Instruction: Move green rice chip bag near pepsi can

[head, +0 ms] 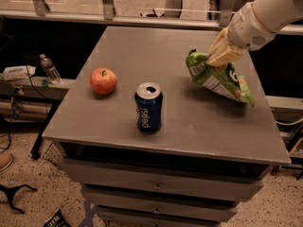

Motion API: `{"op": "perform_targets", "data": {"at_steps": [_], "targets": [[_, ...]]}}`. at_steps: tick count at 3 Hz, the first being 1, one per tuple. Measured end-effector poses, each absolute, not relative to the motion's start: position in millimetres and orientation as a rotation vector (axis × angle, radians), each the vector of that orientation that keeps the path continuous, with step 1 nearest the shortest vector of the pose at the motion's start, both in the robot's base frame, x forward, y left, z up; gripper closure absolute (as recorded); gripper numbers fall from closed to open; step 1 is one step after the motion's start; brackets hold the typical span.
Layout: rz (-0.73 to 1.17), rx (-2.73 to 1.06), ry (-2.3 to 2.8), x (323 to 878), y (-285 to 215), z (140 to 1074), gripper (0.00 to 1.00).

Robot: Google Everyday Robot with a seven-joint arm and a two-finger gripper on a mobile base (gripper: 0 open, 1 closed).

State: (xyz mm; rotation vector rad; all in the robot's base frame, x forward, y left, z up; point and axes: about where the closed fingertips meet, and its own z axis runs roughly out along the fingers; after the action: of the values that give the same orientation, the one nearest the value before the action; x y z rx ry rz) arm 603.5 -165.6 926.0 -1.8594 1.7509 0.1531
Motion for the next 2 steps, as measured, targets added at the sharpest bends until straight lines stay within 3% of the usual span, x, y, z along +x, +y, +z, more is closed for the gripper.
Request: {"op": "perform_targets", "data": {"at_steps": [2], "targets": [[0.140,-2.046,1.705,554,-148,912,1.00]]}}
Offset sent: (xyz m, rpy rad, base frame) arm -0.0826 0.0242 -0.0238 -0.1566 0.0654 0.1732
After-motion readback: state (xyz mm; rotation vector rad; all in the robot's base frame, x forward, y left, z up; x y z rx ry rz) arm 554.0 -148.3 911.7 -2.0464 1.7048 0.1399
